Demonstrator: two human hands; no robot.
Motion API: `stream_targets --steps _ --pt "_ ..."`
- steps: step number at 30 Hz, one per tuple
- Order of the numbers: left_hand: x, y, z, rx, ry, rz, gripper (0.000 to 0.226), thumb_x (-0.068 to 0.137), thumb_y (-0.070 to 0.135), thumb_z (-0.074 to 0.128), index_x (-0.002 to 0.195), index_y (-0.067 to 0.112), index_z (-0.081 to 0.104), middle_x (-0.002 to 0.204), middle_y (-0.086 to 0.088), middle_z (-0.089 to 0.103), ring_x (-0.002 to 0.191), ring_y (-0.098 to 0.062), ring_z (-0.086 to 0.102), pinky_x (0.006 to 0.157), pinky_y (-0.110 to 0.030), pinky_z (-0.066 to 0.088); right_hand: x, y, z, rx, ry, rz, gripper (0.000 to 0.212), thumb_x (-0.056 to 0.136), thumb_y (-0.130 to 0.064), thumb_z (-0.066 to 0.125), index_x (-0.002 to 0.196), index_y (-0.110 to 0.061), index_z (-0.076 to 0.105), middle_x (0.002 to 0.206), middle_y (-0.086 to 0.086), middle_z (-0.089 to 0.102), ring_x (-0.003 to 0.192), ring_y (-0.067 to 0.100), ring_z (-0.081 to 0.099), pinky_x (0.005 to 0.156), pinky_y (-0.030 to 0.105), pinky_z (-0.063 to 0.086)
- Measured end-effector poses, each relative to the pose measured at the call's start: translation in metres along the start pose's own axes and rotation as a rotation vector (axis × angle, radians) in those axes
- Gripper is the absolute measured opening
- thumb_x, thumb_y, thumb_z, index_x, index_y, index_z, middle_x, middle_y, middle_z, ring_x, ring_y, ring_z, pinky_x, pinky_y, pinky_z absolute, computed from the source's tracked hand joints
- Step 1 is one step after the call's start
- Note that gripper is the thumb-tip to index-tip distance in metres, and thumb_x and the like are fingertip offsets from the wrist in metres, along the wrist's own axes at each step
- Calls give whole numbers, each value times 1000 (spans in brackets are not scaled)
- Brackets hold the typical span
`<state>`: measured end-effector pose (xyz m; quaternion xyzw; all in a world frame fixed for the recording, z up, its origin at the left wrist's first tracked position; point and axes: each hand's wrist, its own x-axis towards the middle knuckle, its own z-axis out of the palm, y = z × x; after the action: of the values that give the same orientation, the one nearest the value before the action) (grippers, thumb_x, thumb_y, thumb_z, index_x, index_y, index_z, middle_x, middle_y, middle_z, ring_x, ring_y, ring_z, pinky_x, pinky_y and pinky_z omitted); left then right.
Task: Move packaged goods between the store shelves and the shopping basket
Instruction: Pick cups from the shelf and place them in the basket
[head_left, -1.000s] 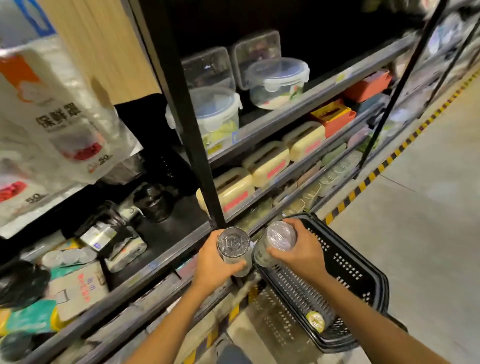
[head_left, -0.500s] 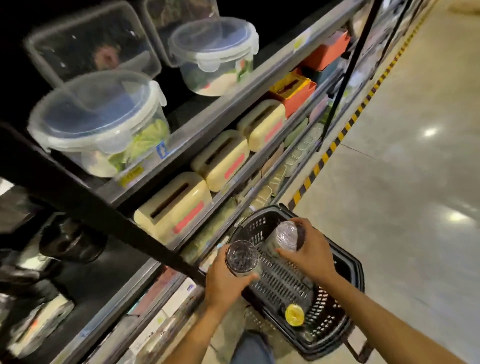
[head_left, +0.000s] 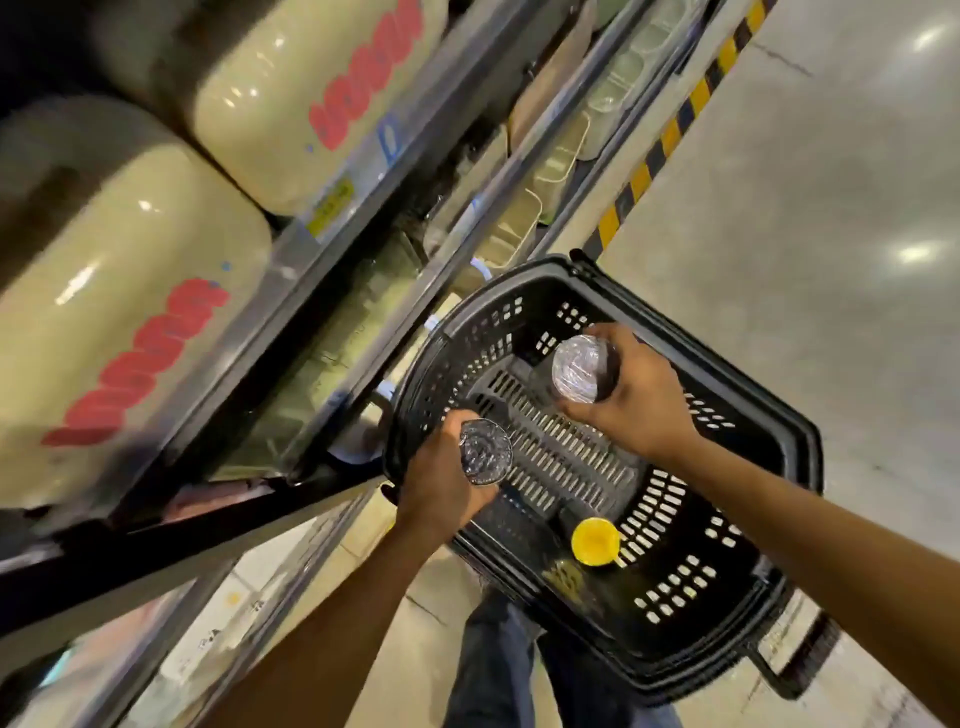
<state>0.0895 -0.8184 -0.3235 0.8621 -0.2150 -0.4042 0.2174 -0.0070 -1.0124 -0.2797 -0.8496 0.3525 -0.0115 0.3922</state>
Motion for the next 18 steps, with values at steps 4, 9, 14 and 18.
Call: stream_targets --steps 4,9,14,18 --pt "41 -26 44 111 -24 -69 78 63 22 87 124 22 38 127 -9 55 114 -29 55 97 -38 46 17 54 45 -10 -55 41 72 60 -36 85 121 -18 50 103 2 66 93 21 61 83 41 51" --pt "90 -38 79 287 -85 -153 74 69 30 83 124 22 35 115 -15 61 105 -37 60 87 -41 48 36 98 88 -5 -103 66 68 61 -36 85 118 -16 52 98 2 65 88 20 62 79 37 51" --pt "130 -49 102 382 -134 -200 85 70 27 81 133 14 26 121 -20 56 111 -40 56 91 -43 46 49 133 114 29 -109 110 69 60 -35 86 117 -17 51 97 2 65 88 18 61 81 40 52" --pt "149 -61 117 422 -200 -187 91 69 20 83 138 16 23 125 -20 55 113 -38 56 93 -43 46 54 154 129 49 -113 143 74 59 -34 88 120 -19 49 104 -1 64 97 15 60 87 39 52"
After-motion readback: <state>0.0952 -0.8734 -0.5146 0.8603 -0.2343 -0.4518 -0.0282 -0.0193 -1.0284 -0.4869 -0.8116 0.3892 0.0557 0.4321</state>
